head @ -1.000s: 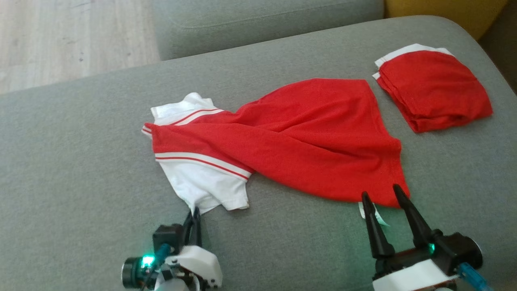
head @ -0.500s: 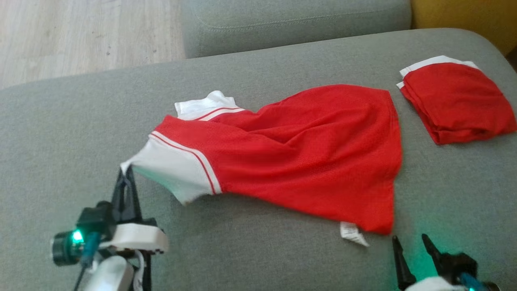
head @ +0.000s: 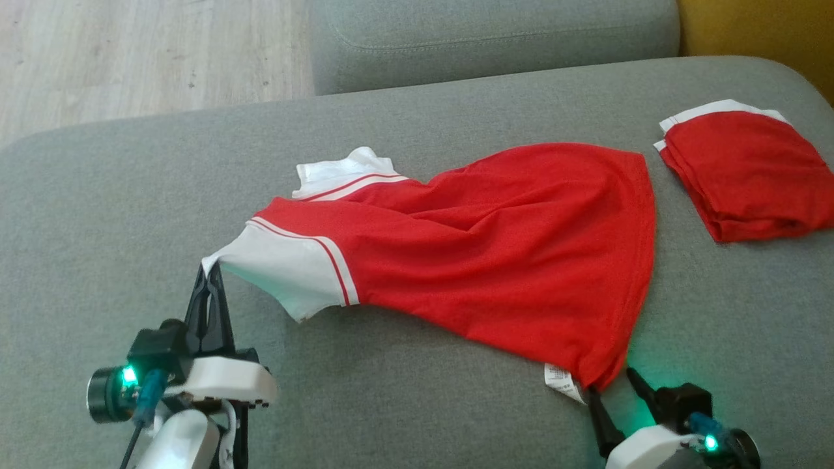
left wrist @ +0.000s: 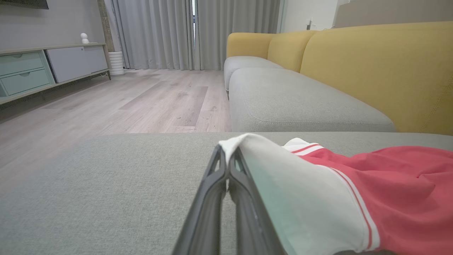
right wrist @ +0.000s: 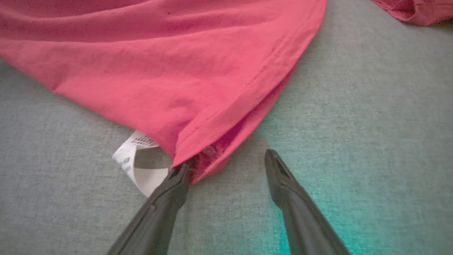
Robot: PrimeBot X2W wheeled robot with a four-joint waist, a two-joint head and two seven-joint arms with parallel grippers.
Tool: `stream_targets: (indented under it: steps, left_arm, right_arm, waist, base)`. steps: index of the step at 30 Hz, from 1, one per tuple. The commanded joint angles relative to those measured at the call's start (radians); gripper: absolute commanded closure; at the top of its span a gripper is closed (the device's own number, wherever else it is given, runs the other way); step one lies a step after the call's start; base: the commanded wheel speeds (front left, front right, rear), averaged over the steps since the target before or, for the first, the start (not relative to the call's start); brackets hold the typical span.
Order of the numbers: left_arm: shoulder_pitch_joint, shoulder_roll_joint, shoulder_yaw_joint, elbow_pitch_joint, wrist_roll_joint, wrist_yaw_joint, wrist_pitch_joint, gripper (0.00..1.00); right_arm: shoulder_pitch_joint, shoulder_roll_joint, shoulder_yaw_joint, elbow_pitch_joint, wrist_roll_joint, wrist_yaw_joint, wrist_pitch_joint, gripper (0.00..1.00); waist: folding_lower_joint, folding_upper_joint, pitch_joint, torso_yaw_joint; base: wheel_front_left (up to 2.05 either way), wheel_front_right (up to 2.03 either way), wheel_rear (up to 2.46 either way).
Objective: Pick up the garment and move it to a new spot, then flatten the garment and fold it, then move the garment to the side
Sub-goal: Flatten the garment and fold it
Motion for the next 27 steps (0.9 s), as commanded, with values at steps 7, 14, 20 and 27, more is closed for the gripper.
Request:
stream_targets:
  steps: [7,14,20,27]
  left_arm:
    - [-0.044,0.034,0.027,-0.028,0.010,-0.005,-0.003,1.00]
    - [-0.040,0.039,0.021,-0.029,0.008,-0.007,-0.004,1.00]
    - [-0.040,0.045,0.019,-0.037,0.005,-0.006,-0.003,1.00]
    - [-0.049,0.045,0.010,-0.045,0.005,-0.006,0.000,1.00]
  right_arm:
    - [0.062,-0.005,0.059,-0.059,-0.078,-0.001,0.025,0.00]
    - [0.105,-0.015,0.056,-0.124,-0.128,-0.001,0.050,0.00]
    - [0.133,-0.016,0.041,-0.192,-0.163,-0.001,0.070,0.00]
    - [0.113,-0.011,0.002,-0.190,-0.192,-0.001,0.062,0.00]
  waist:
    - [0.0000,0.0000,-0.015,0.007]
    - [0.0000,0.0000,-0.025,0.004]
    - [0.0000,0.0000,-0.027,0.002]
    - [0.0000,0.0000,-0.016,0.011]
  base:
    - [0.00,0.00,0.00]
    - [0.00,0.00,0.00]
    - [0.00,0.00,0.00]
    - [0.00,0.00,0.00]
